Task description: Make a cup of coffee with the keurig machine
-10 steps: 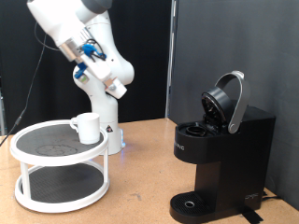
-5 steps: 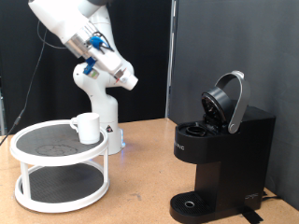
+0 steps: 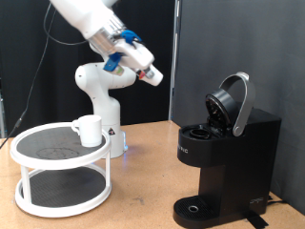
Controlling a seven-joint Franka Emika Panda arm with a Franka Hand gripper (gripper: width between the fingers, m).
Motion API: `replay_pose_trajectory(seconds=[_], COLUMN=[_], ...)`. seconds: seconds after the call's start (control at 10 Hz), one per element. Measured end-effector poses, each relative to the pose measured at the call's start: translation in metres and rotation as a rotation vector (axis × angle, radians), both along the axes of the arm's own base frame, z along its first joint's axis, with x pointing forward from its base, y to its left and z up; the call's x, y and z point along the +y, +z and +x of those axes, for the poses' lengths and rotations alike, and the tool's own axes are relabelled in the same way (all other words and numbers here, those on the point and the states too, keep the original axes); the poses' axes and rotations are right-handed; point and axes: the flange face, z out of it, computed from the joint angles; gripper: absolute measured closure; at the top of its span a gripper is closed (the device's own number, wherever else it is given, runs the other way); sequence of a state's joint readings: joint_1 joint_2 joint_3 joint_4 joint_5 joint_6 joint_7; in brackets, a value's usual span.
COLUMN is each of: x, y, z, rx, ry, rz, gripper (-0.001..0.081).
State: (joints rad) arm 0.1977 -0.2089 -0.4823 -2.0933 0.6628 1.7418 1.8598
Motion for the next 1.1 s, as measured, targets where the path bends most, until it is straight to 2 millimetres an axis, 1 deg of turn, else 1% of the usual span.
replay_pose_trajectory(seconds=[0.3, 0.5, 0.6, 0.9, 1.1], x=[0.035, 0.055, 0.058, 0.060, 0.072], y=[-0.001, -0.004, -0.006, -0.010, -0.020], z=[0.026, 0.040, 0.043, 0.041, 0.044], rx=[0.014, 0.006, -0.001, 0.013, 0.041], ry=[0.027, 0.047, 0.044, 0.053, 0.071], rz=[-0.025, -0.048, -0.056, -0.052, -0.080], gripper=[0.0424, 0.0424, 0.0424, 0.0424, 0.0424])
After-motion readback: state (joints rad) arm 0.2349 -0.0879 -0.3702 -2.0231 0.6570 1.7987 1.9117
